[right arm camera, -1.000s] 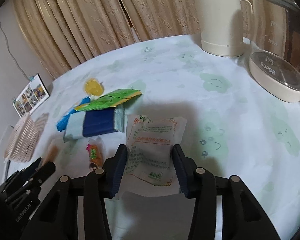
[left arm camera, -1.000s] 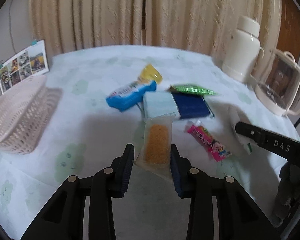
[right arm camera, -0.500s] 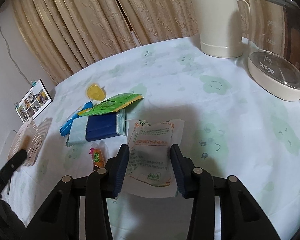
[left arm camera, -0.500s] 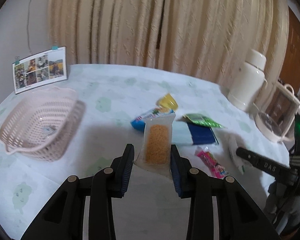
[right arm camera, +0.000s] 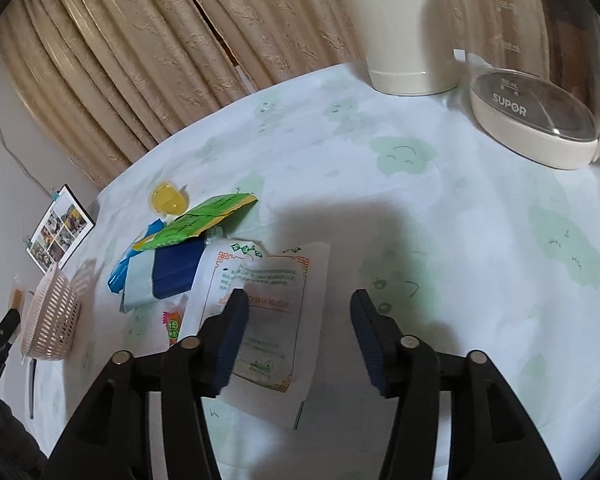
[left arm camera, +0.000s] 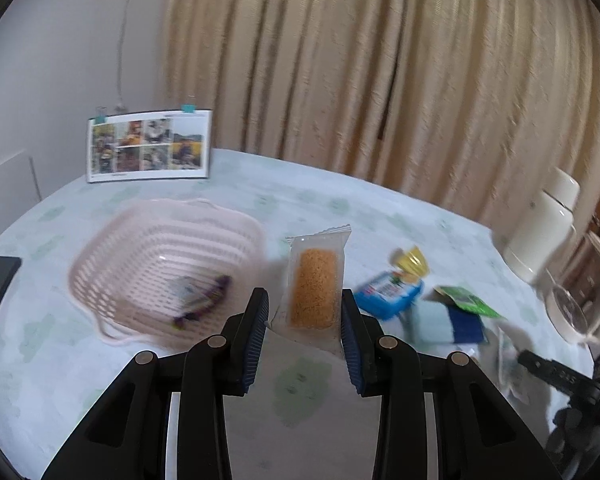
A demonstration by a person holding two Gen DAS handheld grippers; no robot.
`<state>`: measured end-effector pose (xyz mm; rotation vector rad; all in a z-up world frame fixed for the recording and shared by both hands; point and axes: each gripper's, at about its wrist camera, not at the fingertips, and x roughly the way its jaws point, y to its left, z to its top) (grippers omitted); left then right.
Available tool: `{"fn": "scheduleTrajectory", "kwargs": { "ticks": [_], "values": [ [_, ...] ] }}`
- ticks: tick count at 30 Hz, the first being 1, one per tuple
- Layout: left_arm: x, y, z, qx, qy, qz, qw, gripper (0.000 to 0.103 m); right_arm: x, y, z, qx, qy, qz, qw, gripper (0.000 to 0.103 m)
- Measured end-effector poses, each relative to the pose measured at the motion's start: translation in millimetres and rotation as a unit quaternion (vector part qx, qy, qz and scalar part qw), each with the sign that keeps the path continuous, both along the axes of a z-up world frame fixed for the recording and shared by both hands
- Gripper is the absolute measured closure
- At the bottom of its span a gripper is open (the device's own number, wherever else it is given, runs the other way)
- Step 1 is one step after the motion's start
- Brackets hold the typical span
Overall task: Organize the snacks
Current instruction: 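Drop the orange packet into the pink basket with the left tool while the right holds its packet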
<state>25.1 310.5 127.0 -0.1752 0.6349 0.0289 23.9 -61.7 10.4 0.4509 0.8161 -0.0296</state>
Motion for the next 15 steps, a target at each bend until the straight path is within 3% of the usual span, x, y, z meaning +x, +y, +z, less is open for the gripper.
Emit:
{"fn": "scheduleTrajectory", "kwargs": {
  "ticks": [5, 11, 14, 15],
  "values": [
    [4, 32, -1, -0.001, -0.004, 0.044, 0.9990, 0.067, 1, 6, 0, -0.009, -0.005, 0.009, 1.000, 0.042],
    [13, 68, -8, 0.001, -0.003, 0.106, 0.9943, 0.066, 1, 6, -1, -0.010, -0.005, 0.010, 1.000, 0.040],
    [18, 87, -14, -0.002, -0.001, 0.143, 0.9897, 0.055, 2, 8, -1, -0.014, -0.007, 0.012, 1.000, 0.038],
    [19, 92, -15, -0.007, -0.001, 0.151, 0.9886, 0.038, 2, 9, -1, -0.016, -0.007, 0.013, 1.000, 0.038]
  ]
}}
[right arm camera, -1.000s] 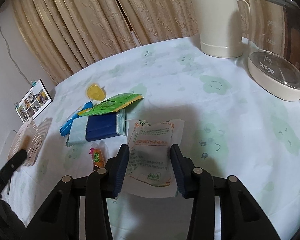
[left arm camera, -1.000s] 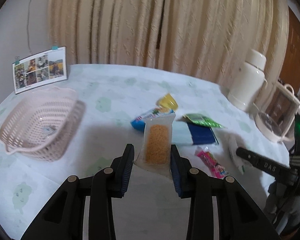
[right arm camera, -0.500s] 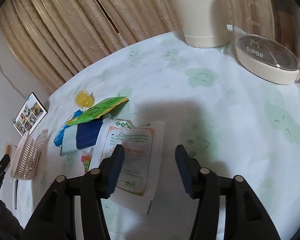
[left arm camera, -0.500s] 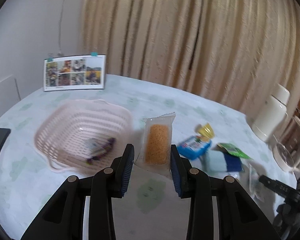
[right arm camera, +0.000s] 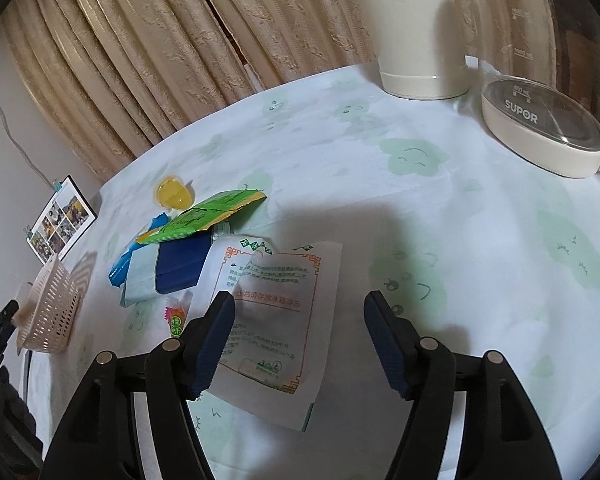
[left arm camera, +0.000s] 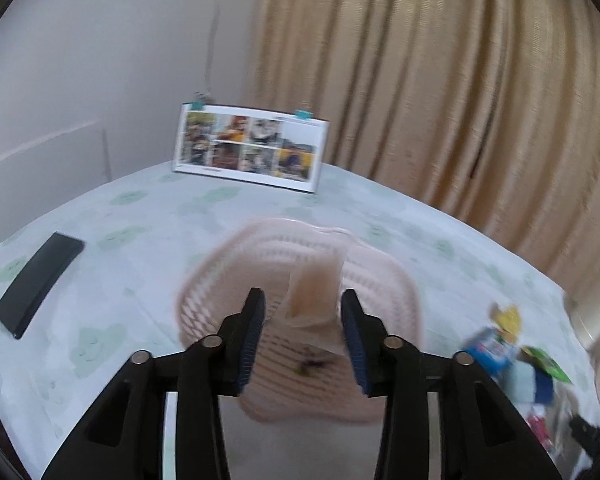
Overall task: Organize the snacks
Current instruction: 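Drop the orange packet into the pink basket with the left tool while the right holds its packet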
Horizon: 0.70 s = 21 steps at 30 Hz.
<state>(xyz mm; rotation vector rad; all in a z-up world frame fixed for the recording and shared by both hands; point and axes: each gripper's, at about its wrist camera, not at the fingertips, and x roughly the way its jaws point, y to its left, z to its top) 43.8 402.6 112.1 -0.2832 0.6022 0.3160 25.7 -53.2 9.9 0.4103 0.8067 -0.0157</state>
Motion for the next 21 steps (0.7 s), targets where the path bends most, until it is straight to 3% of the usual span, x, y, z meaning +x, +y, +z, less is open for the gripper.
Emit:
{"fn": "scheduleTrajectory", "kwargs": {
  "ticks": [1, 2, 11, 17, 21],
  "values": [
    [-1, 6, -1, -0.006, -0.005, 0.009, 0.9999, 0.025, 0, 1, 0, -0.003, 0.000, 0.001, 1.000, 0.038],
    [-3, 10, -1, -0.010, -0.010, 0.014, 0.9998, 0.024, 0, 2, 0, -0.005, 0.000, 0.001, 1.000, 0.037],
    [-8, -3, -3, 0.007, -0.030, 0.023, 0.9993, 0.024, 2, 8, 0, -0.023, -0.001, 0.008, 1.000, 0.029],
    [-18, -42, 13, 0.037, -0.074, -0.020, 0.9963, 0.024, 13, 23, -1, -0.070, 0.015, 0.014, 0.997, 0.023],
    [-16, -62, 16, 0.035, -0.079, -0.052, 0.9949, 0.024, 19, 31, -3, -0.101, 0.027, 0.019, 0.994, 0.023]
  ]
}}
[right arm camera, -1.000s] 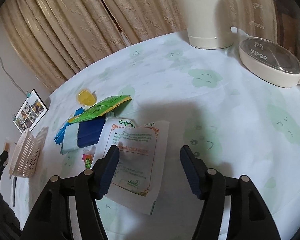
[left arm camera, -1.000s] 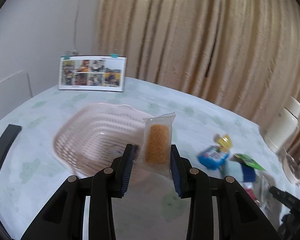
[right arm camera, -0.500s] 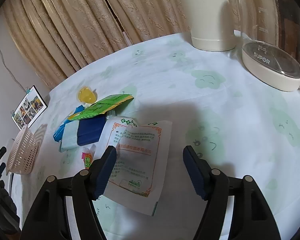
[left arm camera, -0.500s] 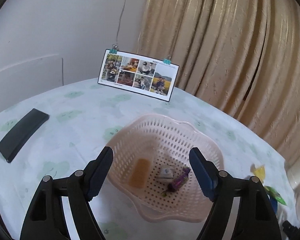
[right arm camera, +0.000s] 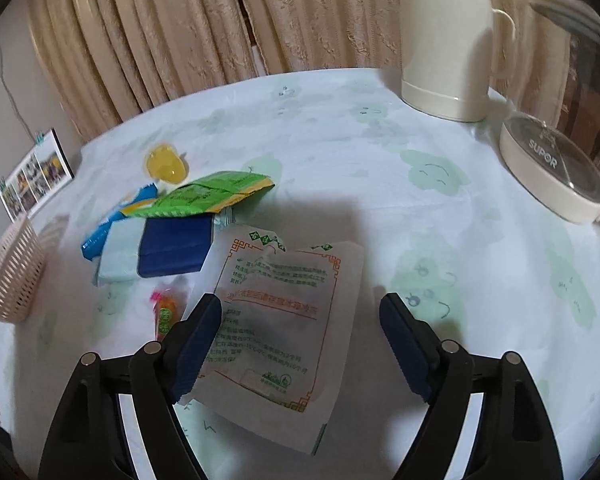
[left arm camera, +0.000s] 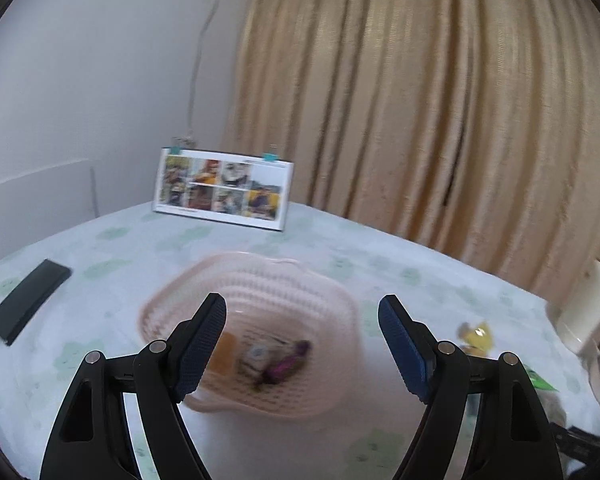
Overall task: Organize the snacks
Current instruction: 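Drop the orange packet into the pink basket with the left tool while the right holds its packet, then carry the large white printed packet into the pink basket and open the right tool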
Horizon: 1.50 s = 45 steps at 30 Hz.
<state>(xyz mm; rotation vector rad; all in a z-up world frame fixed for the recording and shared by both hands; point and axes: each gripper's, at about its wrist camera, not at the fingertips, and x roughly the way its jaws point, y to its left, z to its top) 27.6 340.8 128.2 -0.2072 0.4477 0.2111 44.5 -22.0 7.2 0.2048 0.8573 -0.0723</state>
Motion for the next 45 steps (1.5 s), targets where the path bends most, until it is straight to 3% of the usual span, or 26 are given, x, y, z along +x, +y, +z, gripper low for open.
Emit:
{"fn": "scheduleTrajectory", "kwargs": {
  "ticks": [3, 5, 11, 19, 33, 34, 35, 42, 43, 45],
  "values": [
    [4, -6, -3, -0.004, 0.005, -0.012, 0.9999, 0.024, 1, 3, 0, -0.010, 0.002, 0.002, 1.000, 0.032],
    [5, -7, -5, -0.007, 0.010, -0.014, 0.9998, 0.024, 0, 4, 0, -0.014, 0.001, 0.003, 1.000, 0.044],
    [5, -3, -13, -0.019, 0.015, -0.014, 0.9996, 0.024, -1, 2, 0, 0.000, -0.005, 0.009, 1.000, 0.052],
    [5, -4, -21, -0.020, 0.024, -0.018, 0.9993, 0.024, -11, -1, 4, 0.028, -0.024, 0.009, 0.999, 0.061],
    [-1, 16, -22, -0.041, 0.013, 0.007, 0.9991, 0.024, -30, 2, 23, 0.101, -0.073, 0.029, 0.992, 0.067],
    [-2, 17, -22, -0.041, 0.013, 0.008, 0.9990, 0.024, -31, 3, 25, 0.106, -0.077, 0.030, 0.991, 0.084],
    [-2, 18, -22, -0.042, 0.013, 0.009, 0.9990, 0.024, -32, 4, 26, 0.111, -0.078, 0.032, 0.990, 0.085],
    [-3, 26, -24, -0.050, 0.016, 0.018, 0.9985, 0.024, -28, 7, 21, 0.114, -0.068, 0.017, 0.991, 0.083],
    [-4, 26, -24, -0.051, 0.016, 0.018, 0.9984, 0.024, -27, 6, 20, 0.115, -0.064, 0.014, 0.991, 0.079],
    [-4, 26, -23, -0.052, 0.015, 0.017, 0.9984, 0.024, -27, 4, 18, 0.121, -0.060, 0.010, 0.991, 0.061]
  ]
}}
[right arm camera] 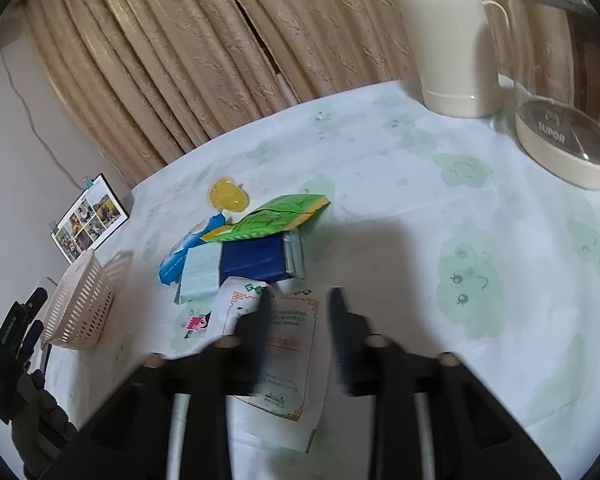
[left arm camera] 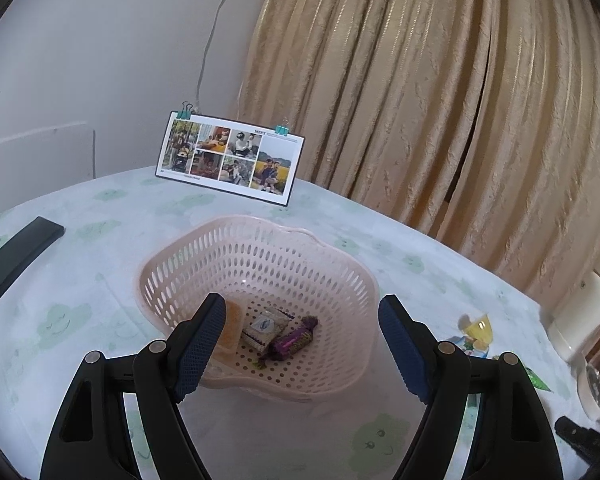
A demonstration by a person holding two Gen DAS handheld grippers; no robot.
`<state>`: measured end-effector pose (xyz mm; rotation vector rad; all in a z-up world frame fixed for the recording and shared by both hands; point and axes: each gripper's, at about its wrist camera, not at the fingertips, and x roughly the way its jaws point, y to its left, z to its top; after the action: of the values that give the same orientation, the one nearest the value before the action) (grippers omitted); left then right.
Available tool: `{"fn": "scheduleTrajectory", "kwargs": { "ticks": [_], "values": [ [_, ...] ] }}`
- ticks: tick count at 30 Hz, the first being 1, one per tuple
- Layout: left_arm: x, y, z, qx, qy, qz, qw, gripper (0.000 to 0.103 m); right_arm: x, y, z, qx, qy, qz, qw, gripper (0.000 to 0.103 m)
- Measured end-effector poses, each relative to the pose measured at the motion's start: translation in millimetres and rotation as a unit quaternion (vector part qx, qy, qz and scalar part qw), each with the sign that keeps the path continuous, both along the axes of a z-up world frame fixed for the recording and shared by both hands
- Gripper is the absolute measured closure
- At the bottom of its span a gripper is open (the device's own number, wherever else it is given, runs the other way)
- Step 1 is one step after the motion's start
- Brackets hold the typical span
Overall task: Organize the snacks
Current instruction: 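Carry the large white printed packet into the pink basket and open the right tool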
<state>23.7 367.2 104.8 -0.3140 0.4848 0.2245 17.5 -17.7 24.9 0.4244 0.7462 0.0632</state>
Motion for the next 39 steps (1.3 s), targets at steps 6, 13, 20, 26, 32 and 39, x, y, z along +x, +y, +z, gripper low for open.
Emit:
{"fn": "scheduleTrajectory", "kwargs": {
  "ticks": [6, 13, 20, 26, 32, 39],
  "values": [
    [-1, -3, 1, 0.004, -0.003, -0.008, 1.0000, 0.024, 1, 10, -5, 0.010, 0.013, 0.011, 1.000, 0.026],
    [-3, -3, 2, 0.003, -0.005, -0.011, 0.9999, 0.024, 17, 53, -16, -0.065, 0.053, 0.044, 0.995, 0.013],
    [-4, -1, 3, -0.003, -0.005, -0.013, 0.9999, 0.024, 14, 69, -19, -0.157, 0.056, 0.038, 0.985, 0.049],
    [-5, -1, 4, -0.005, -0.007, -0.012, 0.9999, 0.024, 5, 62, -16, -0.134, 0.043, 0.037, 0.989, 0.059],
    [-8, 4, 7, -0.005, -0.018, 0.000, 0.9998, 0.024, -6, 67, -1, -0.107, 0.012, 0.041, 0.993, 0.060],
    [-20, 19, 11, 0.008, -0.037, 0.030, 0.9988, 0.024, -8, 87, 25, -0.085, -0.031, 0.065, 0.994, 0.061]
  ]
}}
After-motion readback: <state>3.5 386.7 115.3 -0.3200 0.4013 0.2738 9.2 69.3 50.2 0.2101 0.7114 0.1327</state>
